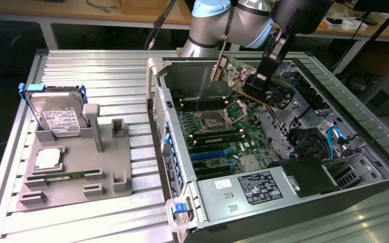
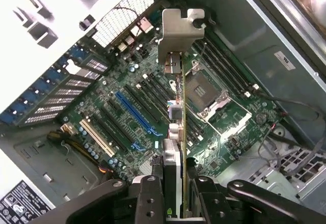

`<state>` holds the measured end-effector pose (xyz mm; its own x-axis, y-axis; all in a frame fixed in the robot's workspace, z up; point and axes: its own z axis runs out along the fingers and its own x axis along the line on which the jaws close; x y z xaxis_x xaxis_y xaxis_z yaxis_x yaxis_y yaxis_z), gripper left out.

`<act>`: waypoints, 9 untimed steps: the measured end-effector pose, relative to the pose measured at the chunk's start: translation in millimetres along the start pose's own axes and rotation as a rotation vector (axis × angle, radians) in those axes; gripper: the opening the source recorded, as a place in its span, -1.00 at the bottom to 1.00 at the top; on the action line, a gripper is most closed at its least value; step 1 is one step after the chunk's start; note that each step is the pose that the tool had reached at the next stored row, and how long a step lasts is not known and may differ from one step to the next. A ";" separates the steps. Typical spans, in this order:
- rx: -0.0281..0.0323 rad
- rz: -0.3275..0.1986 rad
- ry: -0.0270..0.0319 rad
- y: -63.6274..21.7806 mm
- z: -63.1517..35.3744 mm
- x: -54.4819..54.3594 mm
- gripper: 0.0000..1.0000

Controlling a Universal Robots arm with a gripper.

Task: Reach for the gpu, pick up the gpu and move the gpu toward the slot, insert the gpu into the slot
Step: 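Insert the gpu into the slot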

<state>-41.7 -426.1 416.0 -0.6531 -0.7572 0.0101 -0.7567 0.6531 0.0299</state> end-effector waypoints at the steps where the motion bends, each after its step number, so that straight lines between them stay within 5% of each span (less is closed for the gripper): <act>1: 0.0002 -0.016 0.0004 0.0 0.2 0.0 -0.45; 6: 0.0012 -0.105 0.0029 0.0 1.1 0.1 -0.45; 9: 0.0023 -0.211 0.0061 0.0 1.8 0.0 -0.45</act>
<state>-41.7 -426.1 414.2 -0.4798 -0.8773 0.0098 -0.8768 0.4799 0.0298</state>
